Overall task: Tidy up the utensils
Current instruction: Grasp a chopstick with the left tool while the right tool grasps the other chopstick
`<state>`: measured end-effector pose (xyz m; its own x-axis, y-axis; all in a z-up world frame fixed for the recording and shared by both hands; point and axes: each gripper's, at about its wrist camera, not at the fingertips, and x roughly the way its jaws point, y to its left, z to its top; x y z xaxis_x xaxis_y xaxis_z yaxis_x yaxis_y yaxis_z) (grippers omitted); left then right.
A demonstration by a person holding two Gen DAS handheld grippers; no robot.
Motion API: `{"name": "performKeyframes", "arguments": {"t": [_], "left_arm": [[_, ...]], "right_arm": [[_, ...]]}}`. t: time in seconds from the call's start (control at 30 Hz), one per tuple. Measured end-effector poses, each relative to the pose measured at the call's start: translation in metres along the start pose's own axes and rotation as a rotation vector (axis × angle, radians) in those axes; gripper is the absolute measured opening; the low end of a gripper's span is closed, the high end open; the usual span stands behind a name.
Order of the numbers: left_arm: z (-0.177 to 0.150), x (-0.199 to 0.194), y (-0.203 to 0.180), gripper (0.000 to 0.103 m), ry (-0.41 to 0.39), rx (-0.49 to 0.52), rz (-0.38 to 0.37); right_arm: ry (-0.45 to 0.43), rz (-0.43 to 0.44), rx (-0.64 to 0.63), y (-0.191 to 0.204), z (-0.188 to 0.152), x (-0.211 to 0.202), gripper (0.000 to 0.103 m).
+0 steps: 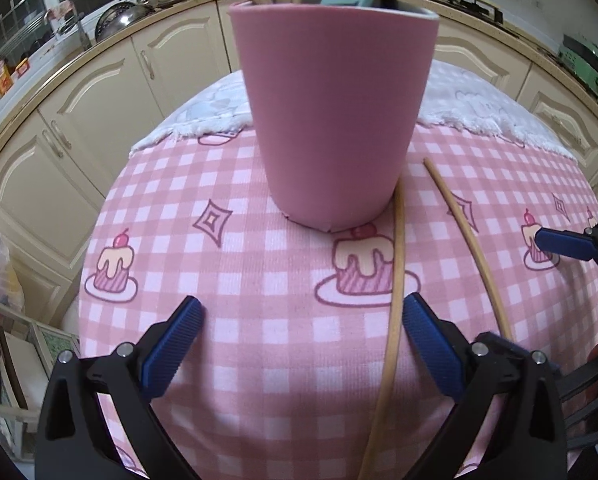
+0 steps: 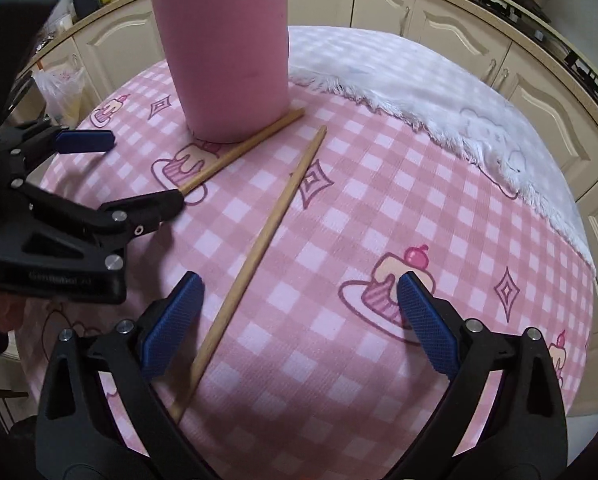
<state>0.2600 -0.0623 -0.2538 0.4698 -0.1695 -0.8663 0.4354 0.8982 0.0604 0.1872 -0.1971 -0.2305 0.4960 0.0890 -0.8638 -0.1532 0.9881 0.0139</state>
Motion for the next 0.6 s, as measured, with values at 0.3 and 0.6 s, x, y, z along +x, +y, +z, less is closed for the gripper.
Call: {"name": "performKeyframes", "arguments": {"t": [0.3, 0.6], "left_arm": [[0.019, 0.0, -0.017, 0.061, 0.052, 0.081, -0.084], [0.012, -0.014, -0.036, 0.005, 0.049, 0.148, -0.127]], "right_arm": [[0.082, 0.018, 0.071, -0.024, 0.037, 0.007, 0.054], [0.077, 0.107, 0.066, -0.031, 0.038, 0.004, 0.006]]}}
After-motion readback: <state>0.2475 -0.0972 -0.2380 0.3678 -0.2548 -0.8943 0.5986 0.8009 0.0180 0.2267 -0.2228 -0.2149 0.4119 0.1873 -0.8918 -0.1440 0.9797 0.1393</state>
